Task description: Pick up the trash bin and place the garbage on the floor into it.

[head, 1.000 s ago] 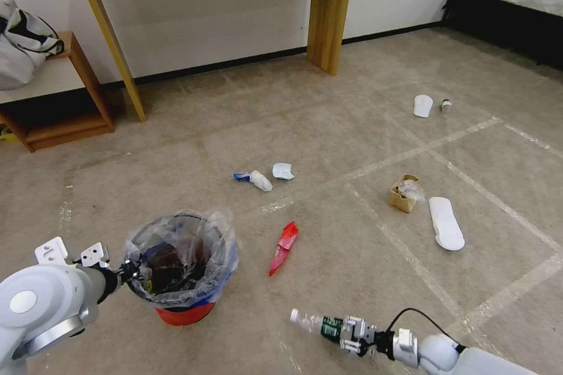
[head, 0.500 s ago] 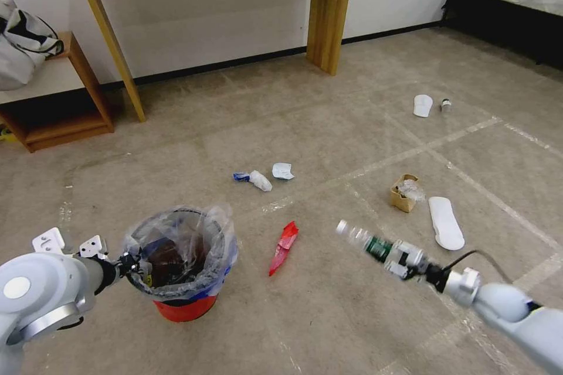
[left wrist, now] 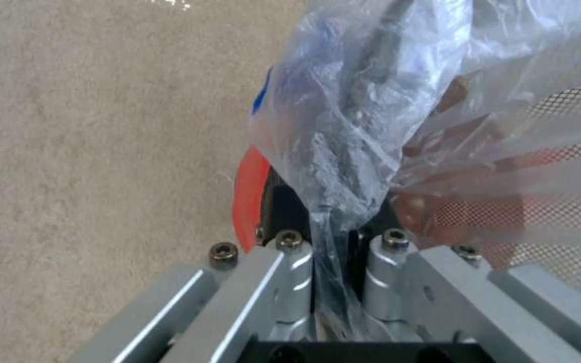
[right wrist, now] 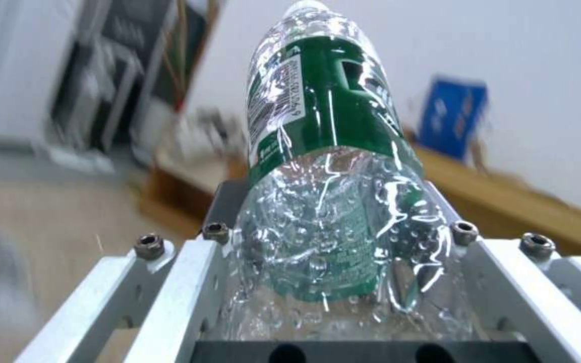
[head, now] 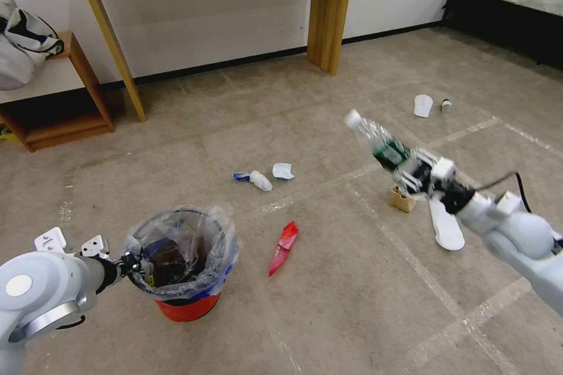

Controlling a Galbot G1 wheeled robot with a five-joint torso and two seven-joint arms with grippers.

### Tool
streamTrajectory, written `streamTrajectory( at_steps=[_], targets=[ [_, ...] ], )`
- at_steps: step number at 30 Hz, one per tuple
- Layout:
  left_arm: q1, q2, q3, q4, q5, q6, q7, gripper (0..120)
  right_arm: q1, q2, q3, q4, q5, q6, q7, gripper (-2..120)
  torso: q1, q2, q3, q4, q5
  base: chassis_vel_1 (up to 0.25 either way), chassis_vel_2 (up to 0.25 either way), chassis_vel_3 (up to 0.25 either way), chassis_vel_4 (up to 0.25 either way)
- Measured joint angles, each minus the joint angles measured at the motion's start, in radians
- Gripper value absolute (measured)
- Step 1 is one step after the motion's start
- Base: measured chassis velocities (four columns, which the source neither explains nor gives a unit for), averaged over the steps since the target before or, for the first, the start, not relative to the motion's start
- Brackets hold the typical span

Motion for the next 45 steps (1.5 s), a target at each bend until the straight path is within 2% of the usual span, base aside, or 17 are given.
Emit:
streamTrajectory(
  at_steps=[2, 3, 5, 6, 7, 8, 9, 10, 11, 13, 17, 23, 25, 30, 36, 42, 45],
  targets=[
    [-0.001, -0.005, 0.002, 0.0, -0.001, 0.0, 0.004, 4, 0.127, 0.077, -0.107, 0.058, 0.026, -0.062, 0.039, 36, 0.0, 0.0, 0.0, 0.0001, -0.0005, 0.0, 0.0, 0.0, 0.0],
    [-0.001, -0.005, 0.002, 0.0, -0.001, 0.0, 0.004, 4, 0.127, 0.077, -0.107, 0.058, 0.026, -0.062, 0.039, 36, 0.0, 0.0, 0.0, 0.0001, -0.0005, 0.0, 0.0, 0.0, 0.0],
    [-0.002, -0.007, 0.002, -0.001, -0.003, 0.0, 0.006, 4, 0.207, 0.151, -0.196, 0.067, 0.03, -0.093, 0.064, 36, 0.0, 0.0, 0.0, 0.0, 0.0001, 0.0, 0.0, 0.0, 0.0],
    [-0.002, -0.007, 0.002, -0.001, -0.003, 0.0, 0.006, 4, 0.207, 0.151, -0.196, 0.067, 0.03, -0.093, 0.064, 36, 0.0, 0.0, 0.0, 0.0, 0.0001, 0.0, 0.0, 0.0, 0.0],
    [-0.003, -0.007, 0.002, -0.003, -0.006, 0.0, 0.007, 4, 0.264, 0.21, -0.256, 0.067, 0.034, -0.113, 0.079, 36, 0.0, 0.0, 0.0, 0.0002, 0.0004, 0.0, 0.0, 0.0, 0.0],
    [-0.003, -0.007, 0.002, -0.003, -0.006, 0.0, 0.007, 4, 0.264, 0.21, -0.256, 0.067, 0.034, -0.113, 0.079, 36, 0.0, 0.0, 0.0, 0.0002, 0.0004, 0.0, 0.0, 0.0, 0.0],
    [-0.004, -0.006, -0.001, -0.005, -0.011, 0.0, 0.008, 4, 0.341, 0.29, -0.331, 0.059, 0.036, -0.132, 0.097, 35, 0.0, 0.0, 0.0, 0.0003, -0.0004, 0.0, 0.0, 0.0, 0.0],
    [-0.004, -0.002, -0.003, -0.005, -0.014, 0.0, 0.008, 4, 0.388, 0.331, -0.372, 0.05, 0.04, -0.141, 0.106, 35, 0.0, 0.0, 0.0, 0.0005, -0.0002, 0.0, 0.0, 0.0, 0.0],
    [-0.004, -0.002, -0.003, -0.005, -0.014, 0.0, 0.008, 4, 0.388, 0.331, -0.372, 0.05, 0.04, -0.141, 0.106, 35, 0.0, 0.0, 0.0, 0.0005, -0.0002, 0.0, 0.0, 0.0, 0.0],
    [-0.002, 0.005, -0.007, -0.005, -0.019, 0.0, 0.008, 4, 0.46, 0.397, -0.449, 0.026, 0.05, -0.152, 0.115, 35, 0.0, 0.0, 0.0, 0.0004, -0.0005, 0.0, 0.0, 0.0, 0.0],
    [-0.006, 0.009, -0.009, -0.011, -0.028, -0.003, 0.008, 4, 0.496, 0.444, -0.504, -0.006, 0.048, -0.152, 0.115, 35, 0.0, 0.0, 0.0, 0.0002, -0.0003, 0.0, 0.0, 0.0, 0.0],
    [-0.012, 0.009, -0.009, -0.021, -0.036, -0.01, 0.006, 4, 0.524, 0.561, -0.596, -0.083, 0.041, -0.152, 0.115, 35, 0.0, 0.0, 0.0, 0.0002, -0.0002, 0.0, 0.0, 0.0, 0.0],
    [-0.012, 0.009, -0.011, -0.026, -0.037, -0.011, 0.006, 4, 0.525, 0.624, -0.639, -0.126, 0.037, -0.151, 0.115, 35, 0.0, 0.0, 0.0, 0.0003, -0.0002, 0.0, 0.0, 0.0, 0.0],
    [-0.006, 0.007, -0.017, -0.035, -0.038, -0.013, 0.004, 4, 0.506, 0.683, -0.686, -0.196, 0.011, -0.141, 0.112, 35, 0.0, 0.0, 0.0, 0.0002, 0.0, 0.0, 0.0, 0.0, 0.0],
    [0.0, 0.002, -0.02, -0.049, -0.039, -0.017, 0.003, 4, 0.462, 0.703, -0.722, -0.26, -0.024, -0.131, 0.101, 35, 0.0, 0.0, 0.0, 0.0, 0.0, 0.0, 0.0, 0.0, 0.0],
    [0.006, 0.002, -0.025, -0.055, -0.039, -0.019, 0.001, 4, 0.433, 0.697, -0.743, -0.294, -0.051, -0.124, 0.1, 35, 0.0, 0.0, 0.0, 0.0001, 0.0001, 0.0, 0.0, 0.0, 0.0],
    [0.012, -0.001, -0.03, -0.056, -0.035, -0.021, 0.001, 4, 0.421, 0.66, -0.745, -0.317, -0.065, -0.113, 0.093, 35, 0.0, 0.0, 0.0, 0.0002, 0.0003, 0.0, 0.0, 0.0, 0.0]
  ],
)
